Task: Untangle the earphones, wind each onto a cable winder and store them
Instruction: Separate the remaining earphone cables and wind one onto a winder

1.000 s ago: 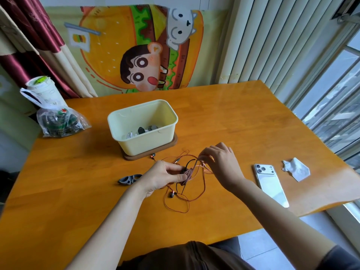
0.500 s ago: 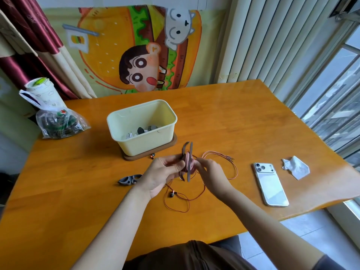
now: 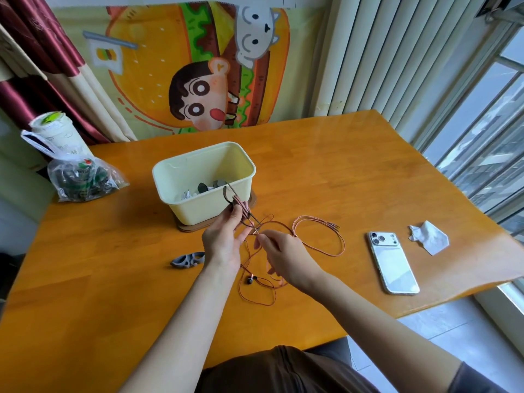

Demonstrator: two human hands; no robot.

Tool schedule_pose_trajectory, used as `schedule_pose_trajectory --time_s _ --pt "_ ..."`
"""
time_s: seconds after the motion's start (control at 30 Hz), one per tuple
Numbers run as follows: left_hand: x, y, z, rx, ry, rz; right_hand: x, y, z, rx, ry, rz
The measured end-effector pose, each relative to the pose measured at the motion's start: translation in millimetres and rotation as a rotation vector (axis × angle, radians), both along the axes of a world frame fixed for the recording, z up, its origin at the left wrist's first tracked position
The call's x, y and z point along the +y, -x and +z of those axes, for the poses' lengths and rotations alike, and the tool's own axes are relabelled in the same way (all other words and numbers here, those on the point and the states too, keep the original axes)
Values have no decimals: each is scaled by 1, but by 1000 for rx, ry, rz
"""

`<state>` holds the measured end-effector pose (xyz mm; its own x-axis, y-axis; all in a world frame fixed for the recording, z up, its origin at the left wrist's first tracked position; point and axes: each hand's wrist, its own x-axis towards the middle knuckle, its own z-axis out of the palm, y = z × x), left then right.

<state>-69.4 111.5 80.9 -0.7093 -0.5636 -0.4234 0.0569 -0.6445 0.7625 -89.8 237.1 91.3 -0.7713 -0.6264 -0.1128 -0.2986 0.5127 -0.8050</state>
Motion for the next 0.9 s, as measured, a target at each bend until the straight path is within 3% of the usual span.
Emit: schedule_pose_trajectory --time_s 0.1,0.27,0.4,0.7,0.83,0.9 --pt "-6 0 -8 -65 146 56 4 -1 1 22 -3 -8" --pt "-8 -7 -24 -170 1059 -151 12 9 1 118 -126 10" --pt "-11 -8 -35 -167 1347 -324 24 24 3 325 -373 74" --pt "-25 -16 -34 -316 1313 -766 46 57 8 492 -364 99" --pt "-28 -24 -32 -346 1225 -919 49 67 4 521 -300 88" --pt "-26 -25 -26 -283 1088 -976 48 70 1 491 -254 36"
